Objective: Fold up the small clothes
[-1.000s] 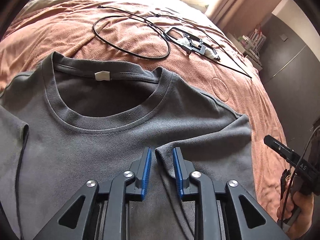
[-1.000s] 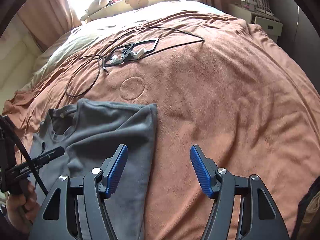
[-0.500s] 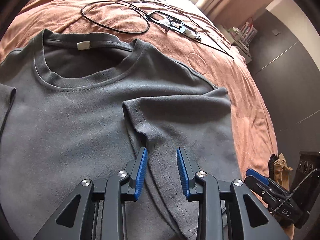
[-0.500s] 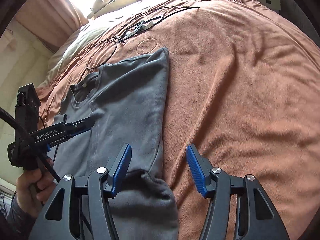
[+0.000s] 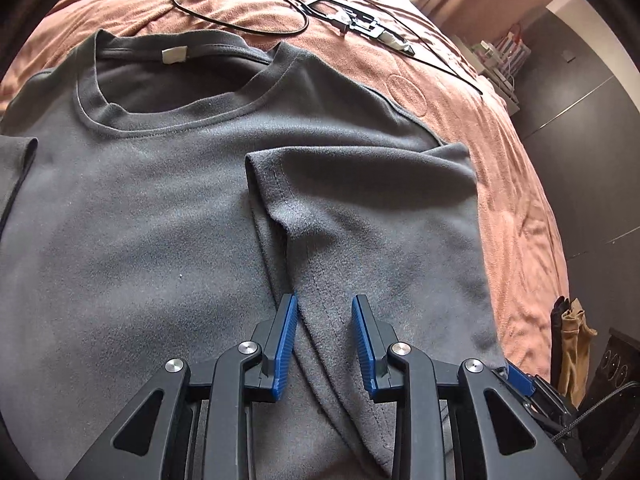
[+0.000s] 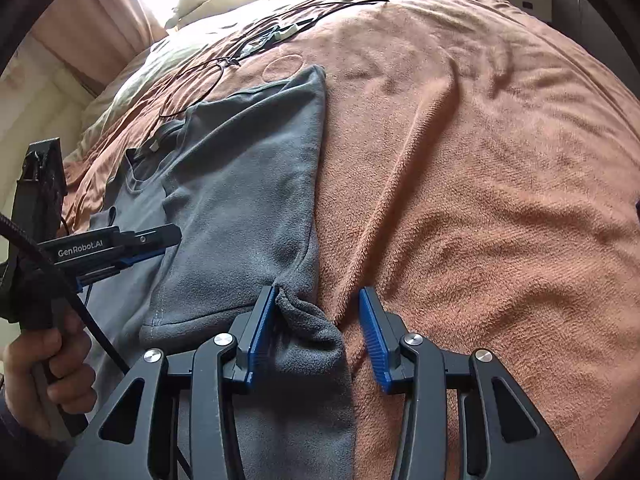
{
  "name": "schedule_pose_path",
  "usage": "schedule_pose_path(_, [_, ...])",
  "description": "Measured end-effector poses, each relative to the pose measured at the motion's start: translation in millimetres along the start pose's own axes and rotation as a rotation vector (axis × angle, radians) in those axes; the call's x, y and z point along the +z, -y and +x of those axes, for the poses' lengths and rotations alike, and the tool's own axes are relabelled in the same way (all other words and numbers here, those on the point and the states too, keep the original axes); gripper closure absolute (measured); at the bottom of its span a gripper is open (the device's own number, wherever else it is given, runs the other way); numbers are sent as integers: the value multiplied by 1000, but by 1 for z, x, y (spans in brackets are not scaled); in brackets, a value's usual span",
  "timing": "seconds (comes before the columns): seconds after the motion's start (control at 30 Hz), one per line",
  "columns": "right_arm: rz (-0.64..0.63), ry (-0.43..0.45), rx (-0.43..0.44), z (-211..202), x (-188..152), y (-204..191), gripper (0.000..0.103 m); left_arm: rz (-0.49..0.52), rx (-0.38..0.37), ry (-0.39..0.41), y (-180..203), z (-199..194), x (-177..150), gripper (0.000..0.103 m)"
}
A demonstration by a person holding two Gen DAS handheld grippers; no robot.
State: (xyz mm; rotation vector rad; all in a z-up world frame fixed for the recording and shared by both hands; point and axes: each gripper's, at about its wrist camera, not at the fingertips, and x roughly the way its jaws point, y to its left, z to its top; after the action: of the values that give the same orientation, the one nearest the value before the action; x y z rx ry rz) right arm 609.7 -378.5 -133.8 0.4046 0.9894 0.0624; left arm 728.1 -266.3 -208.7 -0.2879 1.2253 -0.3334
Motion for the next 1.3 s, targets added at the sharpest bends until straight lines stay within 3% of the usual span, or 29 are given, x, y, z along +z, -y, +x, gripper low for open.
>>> schedule_pose_path(0.07, [2,-1,-1,0,0,-1,66,2,8,1,2,0,-3,75])
schedule_pose_path(0.13, [-6,-8,-6,-2,-1,0,66,14,50,-2,4,2,-4,98])
schedule_pose_path(0.2, [-4,-17,-7,-5,-2,5,66,-7,38,5,1,-1,-5,101])
schedule_pose_path(0.37, [37,22,23,-26,3,15,66,17,22,13,1,-15,-13,102])
schedule_pose_path(0.63, [-30,164,133,-49,6,-17,66,-3,11,-18,-5,-12,-18,101])
schedule_pose_path(0.7, [-45,147,143,-41,5,-23,66,-11,12,-21,-6,-10,-18,101])
schedule_pose_path(0.8, [-42,89,132,-22,3,-18,75,-9,9,-20,-6,-8,-16,100])
schedule_pose_path(0.97, [-35,23,-9,-5,-1,0,97,3,18,-6,-6,0,-7,100])
schedule_pose_path(1.3, [1,26,44,-31,-1,6,92,8,1,3,-7,-7,-6,100])
